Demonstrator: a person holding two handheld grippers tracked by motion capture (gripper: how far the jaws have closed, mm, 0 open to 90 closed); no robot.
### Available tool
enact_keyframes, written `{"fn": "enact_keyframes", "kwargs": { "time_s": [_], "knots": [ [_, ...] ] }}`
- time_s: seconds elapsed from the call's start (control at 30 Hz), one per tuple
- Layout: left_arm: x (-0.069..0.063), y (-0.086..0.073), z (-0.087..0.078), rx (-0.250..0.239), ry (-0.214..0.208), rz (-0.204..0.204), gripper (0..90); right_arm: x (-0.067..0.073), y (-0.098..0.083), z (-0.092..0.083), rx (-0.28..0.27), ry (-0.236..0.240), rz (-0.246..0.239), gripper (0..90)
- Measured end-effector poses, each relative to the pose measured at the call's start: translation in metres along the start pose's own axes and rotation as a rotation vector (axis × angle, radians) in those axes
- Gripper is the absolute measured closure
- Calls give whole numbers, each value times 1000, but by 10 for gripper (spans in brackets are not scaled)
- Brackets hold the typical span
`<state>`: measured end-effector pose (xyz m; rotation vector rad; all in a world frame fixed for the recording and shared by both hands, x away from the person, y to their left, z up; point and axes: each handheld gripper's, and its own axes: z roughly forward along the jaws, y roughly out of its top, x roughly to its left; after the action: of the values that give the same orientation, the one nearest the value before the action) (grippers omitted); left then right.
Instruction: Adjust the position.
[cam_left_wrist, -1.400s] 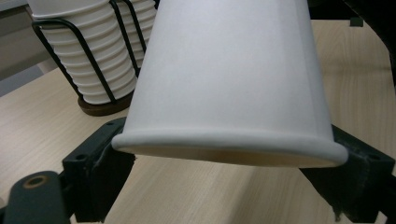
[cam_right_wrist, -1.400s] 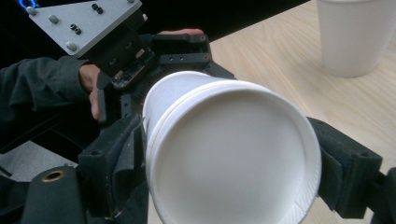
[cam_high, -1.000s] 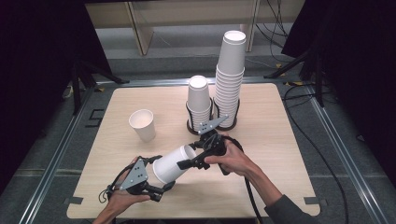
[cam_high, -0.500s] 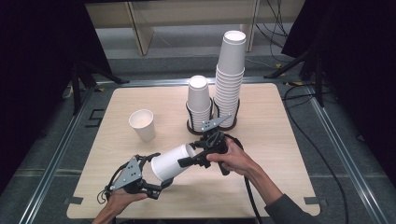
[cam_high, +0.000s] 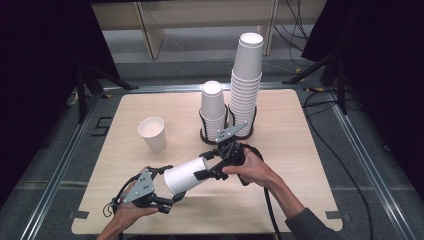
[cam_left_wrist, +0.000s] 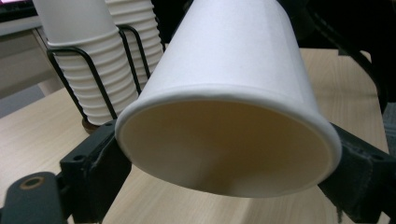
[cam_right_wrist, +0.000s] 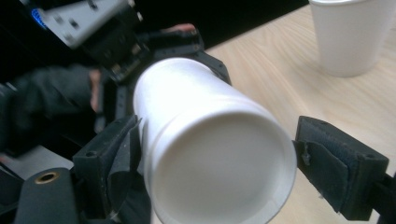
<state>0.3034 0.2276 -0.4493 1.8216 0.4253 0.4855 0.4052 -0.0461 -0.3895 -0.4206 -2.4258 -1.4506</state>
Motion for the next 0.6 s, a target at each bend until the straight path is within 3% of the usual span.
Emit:
{"fn": "enact_keyframes", "kwargs": {
  "time_s": [0.03, 0.1, 0.27, 0.4, 0.5, 0.6],
  "knots": [
    [0, 0, -1, 26, 0, 5, 112, 3, 2, -1, 22, -34, -41, 156],
    [-1, 0, 1, 39, -9, 13, 112, 8, 4, -2, 57, -67, -54, 158],
    [-1, -1, 2, 73, -28, 12, 112, 17, 9, -1, 125, -141, -188, 160],
    [-1, -2, 3, 88, -37, 10, 112, 26, 11, 0, 180, -186, -237, 159],
    [0, -1, 3, 88, -54, 15, 112, 31, 13, 3, 215, -198, -310, 163],
    [1, -1, 3, 96, -55, 25, 112, 38, 13, 5, 251, -211, -348, 163]
  ]
}}
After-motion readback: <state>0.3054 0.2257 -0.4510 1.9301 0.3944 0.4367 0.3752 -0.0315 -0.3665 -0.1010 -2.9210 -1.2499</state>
